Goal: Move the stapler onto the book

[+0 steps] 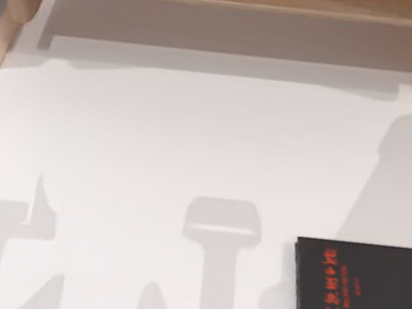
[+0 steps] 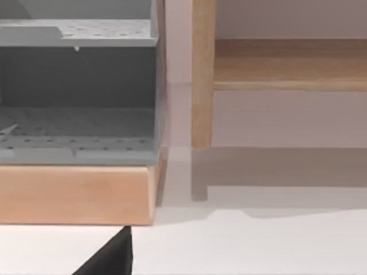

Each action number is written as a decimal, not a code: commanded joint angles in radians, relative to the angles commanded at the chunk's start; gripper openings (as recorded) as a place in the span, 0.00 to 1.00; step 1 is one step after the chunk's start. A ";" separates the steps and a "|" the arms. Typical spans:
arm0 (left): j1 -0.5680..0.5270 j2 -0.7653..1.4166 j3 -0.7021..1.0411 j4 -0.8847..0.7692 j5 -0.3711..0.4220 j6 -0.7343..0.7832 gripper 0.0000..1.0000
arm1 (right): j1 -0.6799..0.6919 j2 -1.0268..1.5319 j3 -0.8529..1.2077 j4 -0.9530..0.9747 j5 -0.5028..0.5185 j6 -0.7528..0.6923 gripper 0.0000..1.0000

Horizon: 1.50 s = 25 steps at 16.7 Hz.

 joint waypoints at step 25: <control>0.000 0.000 0.000 0.000 0.000 0.000 1.00 | 0.521 -0.908 -0.959 0.234 0.085 0.796 0.00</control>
